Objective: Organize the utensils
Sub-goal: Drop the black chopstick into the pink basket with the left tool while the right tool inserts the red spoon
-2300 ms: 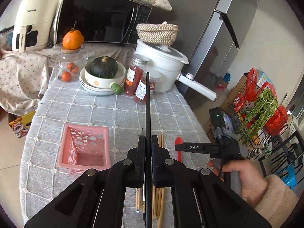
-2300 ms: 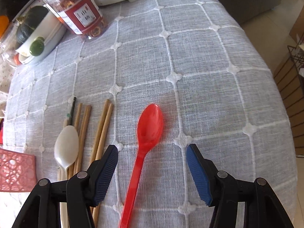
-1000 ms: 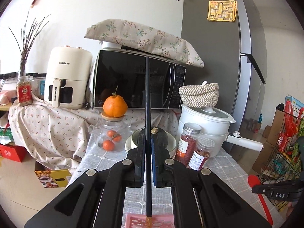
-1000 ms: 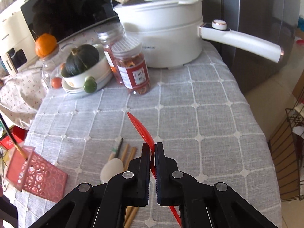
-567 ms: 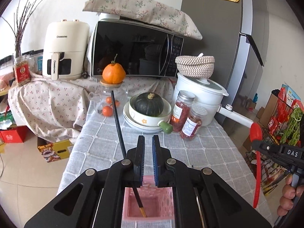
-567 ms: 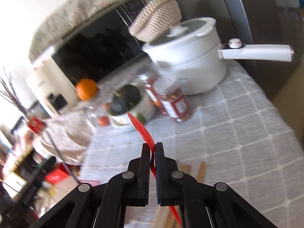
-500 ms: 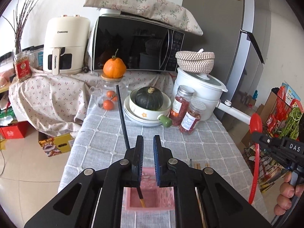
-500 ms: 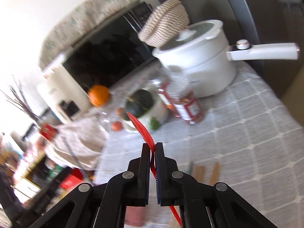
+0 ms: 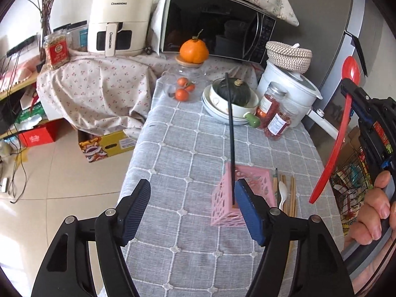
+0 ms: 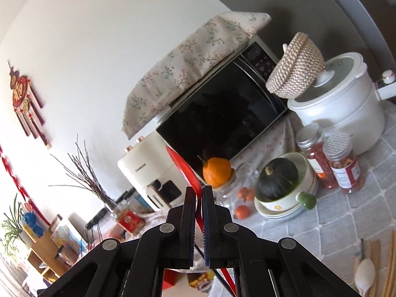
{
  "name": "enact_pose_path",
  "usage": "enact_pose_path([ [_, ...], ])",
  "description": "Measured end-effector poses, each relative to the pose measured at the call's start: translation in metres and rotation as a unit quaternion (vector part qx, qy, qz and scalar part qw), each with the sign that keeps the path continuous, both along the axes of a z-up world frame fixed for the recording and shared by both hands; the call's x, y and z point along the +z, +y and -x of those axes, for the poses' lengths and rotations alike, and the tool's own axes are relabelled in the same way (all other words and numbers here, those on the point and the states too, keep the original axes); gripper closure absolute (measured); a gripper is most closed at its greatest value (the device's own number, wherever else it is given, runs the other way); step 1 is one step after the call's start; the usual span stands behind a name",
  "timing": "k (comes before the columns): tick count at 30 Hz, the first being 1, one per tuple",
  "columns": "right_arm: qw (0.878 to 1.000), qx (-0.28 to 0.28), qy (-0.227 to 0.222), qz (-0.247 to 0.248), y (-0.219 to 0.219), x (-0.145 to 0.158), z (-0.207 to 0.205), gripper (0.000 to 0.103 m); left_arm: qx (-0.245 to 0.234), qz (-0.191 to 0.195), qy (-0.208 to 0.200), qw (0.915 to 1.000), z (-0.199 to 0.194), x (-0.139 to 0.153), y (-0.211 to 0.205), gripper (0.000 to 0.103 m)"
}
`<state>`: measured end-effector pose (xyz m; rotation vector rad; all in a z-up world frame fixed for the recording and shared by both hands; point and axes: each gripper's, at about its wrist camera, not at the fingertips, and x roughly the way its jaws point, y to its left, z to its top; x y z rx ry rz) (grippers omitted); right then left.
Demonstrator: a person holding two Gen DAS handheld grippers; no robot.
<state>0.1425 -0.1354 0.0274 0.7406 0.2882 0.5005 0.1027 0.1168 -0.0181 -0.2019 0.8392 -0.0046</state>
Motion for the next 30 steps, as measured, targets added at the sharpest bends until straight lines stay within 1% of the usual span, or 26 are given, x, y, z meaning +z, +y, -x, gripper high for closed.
enact_pose_path([
  [3,1.0,-0.004,-0.005,-0.002,0.013,-0.009,-0.009,0.1,0.003,-0.009,0.006,0.9999,-0.002,-0.007,0.009,0.024],
  [8,1.0,0.004,0.003,-0.012,0.028,-0.035,-0.026,0.1,-0.004,-0.002,0.021,0.9998,-0.01,-0.016,0.013,0.023],
  [11,1.0,0.008,0.013,-0.015,0.032,-0.051,-0.033,0.1,-0.008,-0.008,0.024,0.9997,-0.014,-0.019,0.009,0.023],
  [14,1.0,0.013,0.018,-0.006,0.036,-0.062,-0.034,0.099,-0.009,-0.014,0.026,0.9995,-0.017,-0.022,0.006,0.023],
  [18,1.0,0.023,0.021,-0.001,0.037,-0.07,-0.03,0.099,-0.011,-0.015,0.021,0.9996,-0.019,-0.022,0.001,0.023],
  [20,0.999,0.027,0.024,0.003,0.037,-0.073,-0.028,0.096,-0.015,-0.015,0.015,0.9997,-0.018,-0.021,-0.003,0.023],
  [21,0.999,0.029,0.027,0.005,0.037,-0.073,-0.026,0.093,-0.017,-0.017,0.013,0.9996,-0.018,-0.02,-0.005,0.023],
  [23,0.999,0.032,0.03,0.007,0.034,-0.073,-0.022,0.092,-0.019,-0.023,0.009,0.9995,-0.017,-0.02,-0.009,0.022],
  [24,0.999,0.036,0.033,0.008,0.032,-0.072,-0.021,0.089,-0.019,-0.024,0.007,0.9995,-0.017,-0.019,-0.011,0.021],
  [26,0.998,0.037,0.04,0.014,0.028,-0.069,-0.017,0.079,-0.022,-0.024,0.006,0.9995,-0.016,-0.019,-0.015,0.02],
  [27,0.998,0.037,0.043,0.02,0.026,-0.066,-0.015,0.071,-0.024,-0.023,0.006,0.9994,-0.017,-0.019,-0.017,0.019],
  [28,0.998,0.038,0.043,0.031,0.023,-0.062,-0.013,0.067,-0.025,-0.022,0.006,0.9994,-0.017,-0.019,-0.019,0.019],
  [30,0.997,0.038,0.042,0.06,0.02,-0.051,-0.007,0.065,-0.027,-0.02,0.007,0.9994,-0.017,-0.019,-0.024,0.018],
])
